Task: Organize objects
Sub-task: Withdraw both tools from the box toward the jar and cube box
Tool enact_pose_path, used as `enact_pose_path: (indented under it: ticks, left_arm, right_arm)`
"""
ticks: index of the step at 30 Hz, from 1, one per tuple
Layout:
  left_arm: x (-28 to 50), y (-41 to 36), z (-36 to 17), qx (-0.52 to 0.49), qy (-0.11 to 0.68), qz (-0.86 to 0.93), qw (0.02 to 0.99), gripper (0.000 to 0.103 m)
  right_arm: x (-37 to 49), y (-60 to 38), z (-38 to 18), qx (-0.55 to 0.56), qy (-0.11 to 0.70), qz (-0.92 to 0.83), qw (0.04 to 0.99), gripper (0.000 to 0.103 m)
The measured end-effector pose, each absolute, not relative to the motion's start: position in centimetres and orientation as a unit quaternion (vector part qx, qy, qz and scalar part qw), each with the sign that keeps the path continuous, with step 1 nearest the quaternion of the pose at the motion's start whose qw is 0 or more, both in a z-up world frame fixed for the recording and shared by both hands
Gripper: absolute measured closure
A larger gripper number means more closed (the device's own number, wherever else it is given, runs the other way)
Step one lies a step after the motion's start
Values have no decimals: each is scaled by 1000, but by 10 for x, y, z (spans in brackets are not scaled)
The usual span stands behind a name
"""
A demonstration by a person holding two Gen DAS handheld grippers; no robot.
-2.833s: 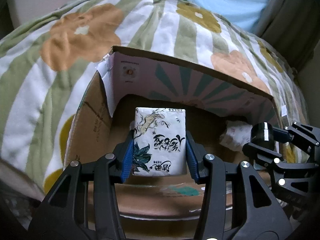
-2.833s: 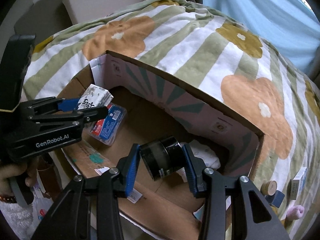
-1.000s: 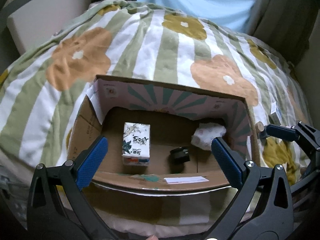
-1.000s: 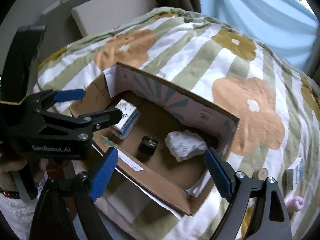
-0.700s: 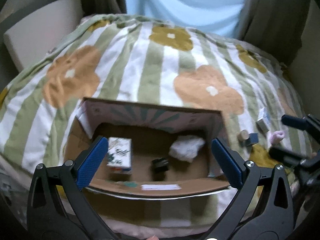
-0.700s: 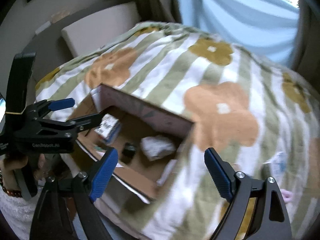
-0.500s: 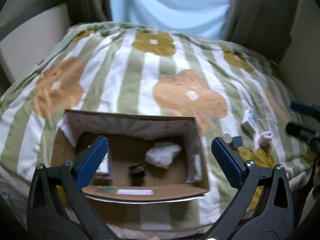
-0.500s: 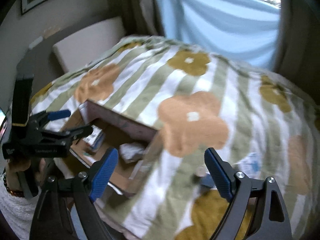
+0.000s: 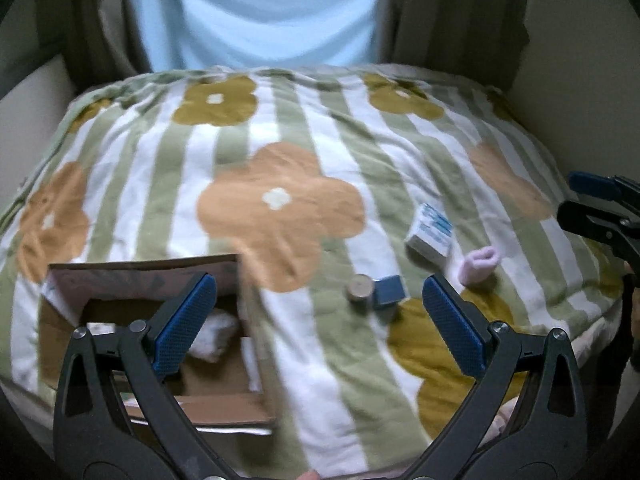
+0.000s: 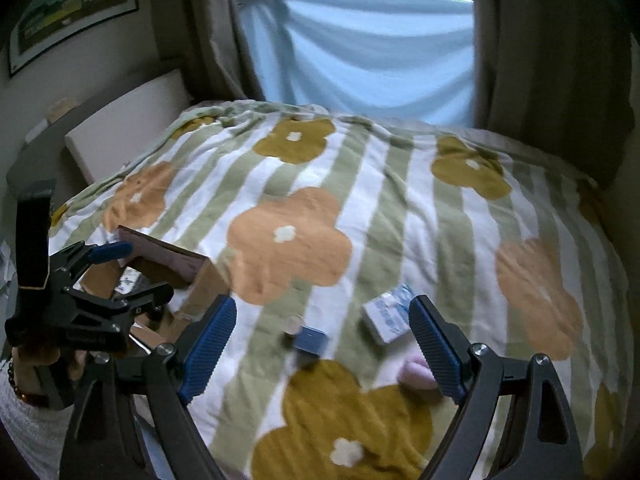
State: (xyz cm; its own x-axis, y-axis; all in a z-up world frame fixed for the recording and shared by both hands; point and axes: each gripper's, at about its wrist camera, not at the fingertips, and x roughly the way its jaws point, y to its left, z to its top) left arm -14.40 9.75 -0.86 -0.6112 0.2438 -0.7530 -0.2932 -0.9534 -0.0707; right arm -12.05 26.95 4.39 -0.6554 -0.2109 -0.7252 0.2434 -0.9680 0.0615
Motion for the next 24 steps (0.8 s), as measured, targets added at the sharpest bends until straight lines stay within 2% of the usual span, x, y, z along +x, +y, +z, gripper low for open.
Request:
enact_pose_path:
  ticks: [13,24]
  left_arm:
    - [-131,170,-85,-447,32,882,148,0]
    - [-130,194,-137,-442,-2,890,114,2]
  right_arm:
    - [-120,352,-28,436,-26,-895,93,17]
    - [-126,377,-94,457,-13,-885,91,17]
